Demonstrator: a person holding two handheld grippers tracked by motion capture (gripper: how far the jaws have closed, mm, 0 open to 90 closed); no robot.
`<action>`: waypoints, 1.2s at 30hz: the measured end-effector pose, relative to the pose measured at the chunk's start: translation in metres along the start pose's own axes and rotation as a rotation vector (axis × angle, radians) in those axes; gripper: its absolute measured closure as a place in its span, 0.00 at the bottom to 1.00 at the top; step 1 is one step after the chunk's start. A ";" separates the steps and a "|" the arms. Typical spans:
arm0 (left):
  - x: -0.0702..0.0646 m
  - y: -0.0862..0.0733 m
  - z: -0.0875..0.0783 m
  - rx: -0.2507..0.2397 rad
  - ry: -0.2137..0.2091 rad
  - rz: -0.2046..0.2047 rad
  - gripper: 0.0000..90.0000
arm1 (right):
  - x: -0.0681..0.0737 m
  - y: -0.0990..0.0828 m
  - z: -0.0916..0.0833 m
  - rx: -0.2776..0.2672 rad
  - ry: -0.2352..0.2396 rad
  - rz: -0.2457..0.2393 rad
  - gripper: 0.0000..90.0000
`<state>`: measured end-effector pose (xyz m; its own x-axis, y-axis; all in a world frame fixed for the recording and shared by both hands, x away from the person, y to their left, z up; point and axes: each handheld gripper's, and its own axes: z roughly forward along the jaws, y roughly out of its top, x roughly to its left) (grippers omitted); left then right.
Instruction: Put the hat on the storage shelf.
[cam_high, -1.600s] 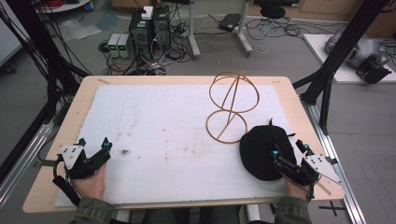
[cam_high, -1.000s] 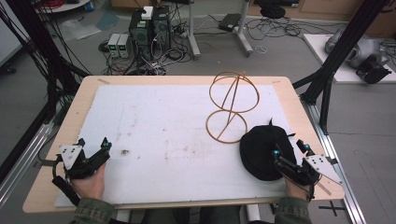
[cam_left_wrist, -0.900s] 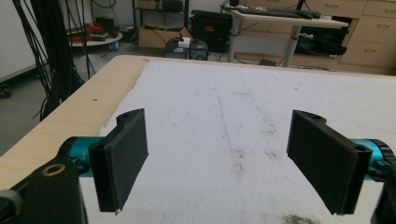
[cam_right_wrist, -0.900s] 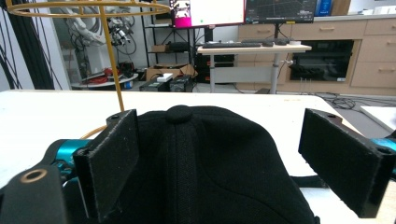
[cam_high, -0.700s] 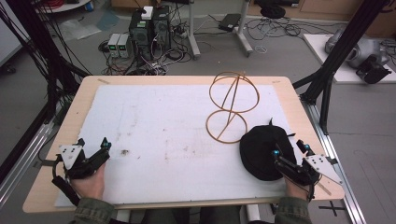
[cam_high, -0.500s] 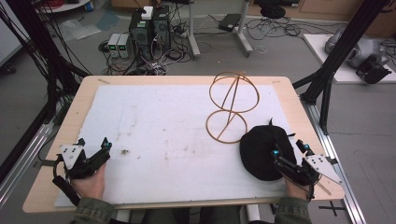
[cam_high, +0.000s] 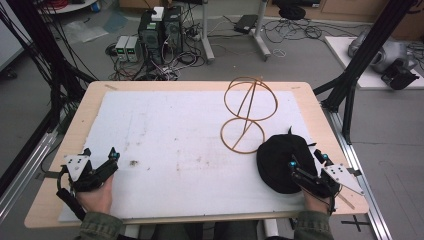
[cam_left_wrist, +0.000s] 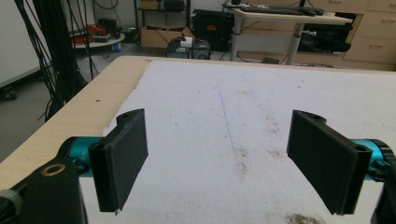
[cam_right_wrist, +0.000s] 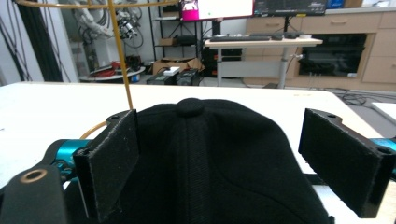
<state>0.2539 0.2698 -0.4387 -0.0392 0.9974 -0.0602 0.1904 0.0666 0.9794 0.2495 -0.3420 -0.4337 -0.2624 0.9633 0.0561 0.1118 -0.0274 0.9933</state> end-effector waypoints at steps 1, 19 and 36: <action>0.000 0.000 0.000 0.000 -0.002 -0.001 0.23 | 0.001 0.000 0.001 0.006 0.007 0.001 0.13; 0.000 0.000 0.001 0.004 0.003 -0.003 0.23 | 0.007 -0.003 0.009 0.100 0.029 -0.071 0.13; 0.000 -0.001 0.001 0.011 -0.001 -0.003 0.24 | 0.009 -0.003 0.013 0.149 0.064 -0.072 0.17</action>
<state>0.2543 0.2702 -0.4394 -0.0393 0.9972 -0.0636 0.2009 0.0702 0.9771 0.2592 -0.3302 -0.4374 -0.3347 0.9423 -0.0032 0.2305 0.0852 0.9693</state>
